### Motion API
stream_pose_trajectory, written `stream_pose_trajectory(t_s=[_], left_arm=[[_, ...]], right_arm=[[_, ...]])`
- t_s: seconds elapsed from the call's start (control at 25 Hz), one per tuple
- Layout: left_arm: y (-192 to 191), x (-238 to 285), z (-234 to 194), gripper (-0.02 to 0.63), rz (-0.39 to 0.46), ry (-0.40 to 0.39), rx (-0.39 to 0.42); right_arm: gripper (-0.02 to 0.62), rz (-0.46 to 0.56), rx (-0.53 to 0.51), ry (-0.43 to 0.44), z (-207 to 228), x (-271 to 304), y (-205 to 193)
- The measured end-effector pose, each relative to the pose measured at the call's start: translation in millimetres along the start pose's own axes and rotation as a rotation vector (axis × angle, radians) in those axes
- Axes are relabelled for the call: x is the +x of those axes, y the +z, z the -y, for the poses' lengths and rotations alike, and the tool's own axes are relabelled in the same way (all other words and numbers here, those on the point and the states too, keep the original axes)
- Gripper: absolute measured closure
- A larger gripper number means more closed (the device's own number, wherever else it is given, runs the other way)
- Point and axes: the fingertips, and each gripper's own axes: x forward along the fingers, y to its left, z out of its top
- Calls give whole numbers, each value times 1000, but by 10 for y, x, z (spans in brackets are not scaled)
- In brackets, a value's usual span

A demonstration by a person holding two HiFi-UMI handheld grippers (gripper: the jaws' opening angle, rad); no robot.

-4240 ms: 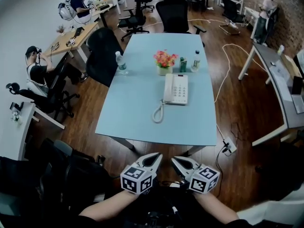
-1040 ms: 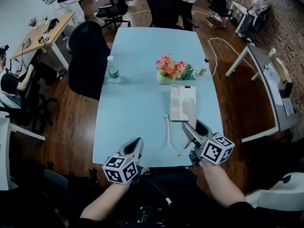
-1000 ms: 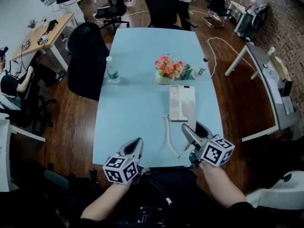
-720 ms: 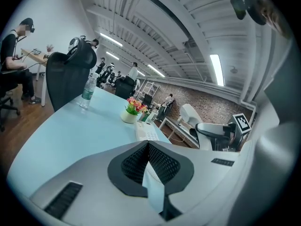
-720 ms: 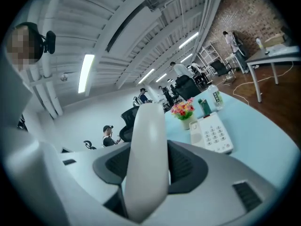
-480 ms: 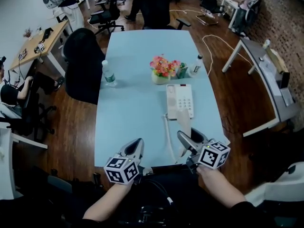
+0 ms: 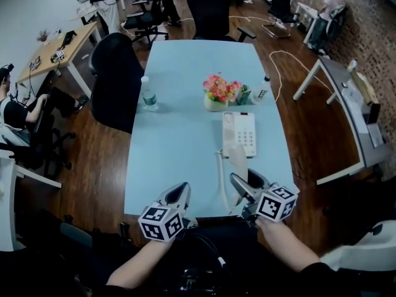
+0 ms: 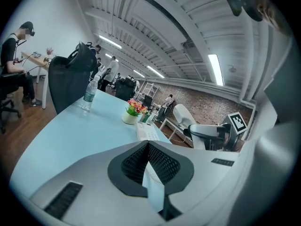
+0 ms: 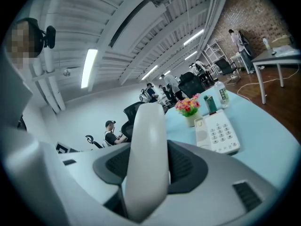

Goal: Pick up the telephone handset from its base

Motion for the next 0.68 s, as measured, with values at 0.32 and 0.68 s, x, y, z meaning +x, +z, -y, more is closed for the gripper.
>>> stream_pose_trajectory(t_s=[0.32, 0.68], left_arm=[[63, 9, -25, 615, 8, 10, -6], [33, 57, -8, 615, -15, -8, 9]], right_arm=[[364, 11, 6, -2, 20, -1, 38], [364, 15, 15, -6, 91, -14, 26]])
